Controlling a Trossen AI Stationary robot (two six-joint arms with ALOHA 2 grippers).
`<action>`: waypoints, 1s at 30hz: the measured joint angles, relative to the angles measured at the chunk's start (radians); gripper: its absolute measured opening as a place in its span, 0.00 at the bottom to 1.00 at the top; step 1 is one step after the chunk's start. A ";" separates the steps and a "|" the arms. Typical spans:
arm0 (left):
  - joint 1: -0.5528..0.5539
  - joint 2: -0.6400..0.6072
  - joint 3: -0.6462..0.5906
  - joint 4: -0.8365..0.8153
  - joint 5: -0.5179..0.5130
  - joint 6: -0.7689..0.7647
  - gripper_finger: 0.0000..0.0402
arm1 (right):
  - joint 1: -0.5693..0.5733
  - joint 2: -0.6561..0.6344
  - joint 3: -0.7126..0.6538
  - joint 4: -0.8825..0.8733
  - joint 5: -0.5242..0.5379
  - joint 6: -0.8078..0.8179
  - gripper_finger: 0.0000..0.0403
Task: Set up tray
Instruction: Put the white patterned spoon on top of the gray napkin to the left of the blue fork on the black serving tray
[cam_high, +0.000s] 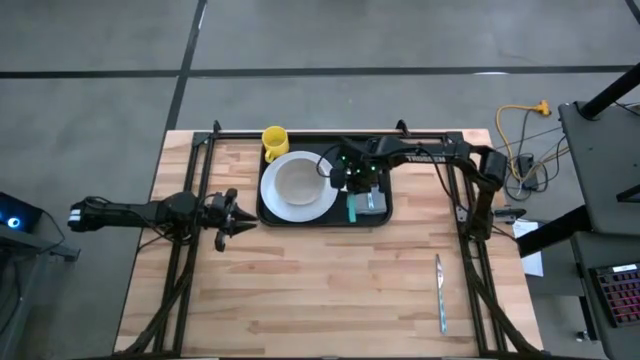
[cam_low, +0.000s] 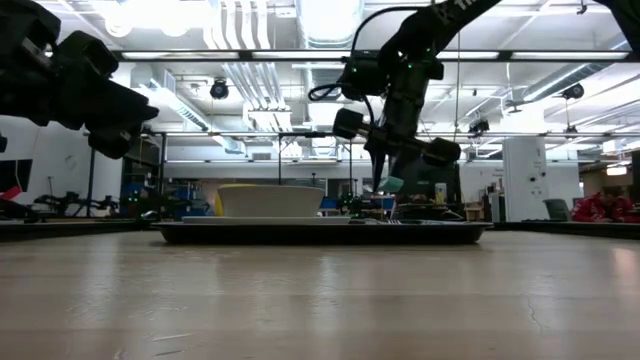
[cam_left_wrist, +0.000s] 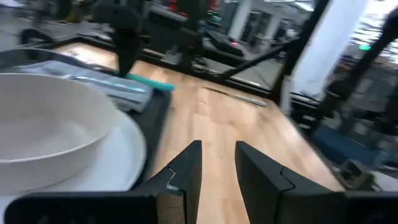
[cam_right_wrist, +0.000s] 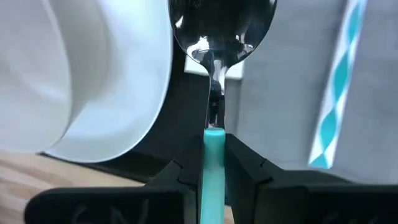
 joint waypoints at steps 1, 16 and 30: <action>0.000 0.000 0.000 -0.003 -0.021 0.000 0.20 | -0.010 0.000 0.000 -0.006 0.000 -0.004 0.08; 0.000 0.000 0.000 -0.003 -0.055 0.000 0.20 | -0.088 0.037 -0.004 -0.014 0.065 -0.074 0.08; 0.000 0.005 0.000 -0.003 -0.056 0.000 0.20 | -0.088 0.122 -0.004 0.002 0.075 -0.136 0.08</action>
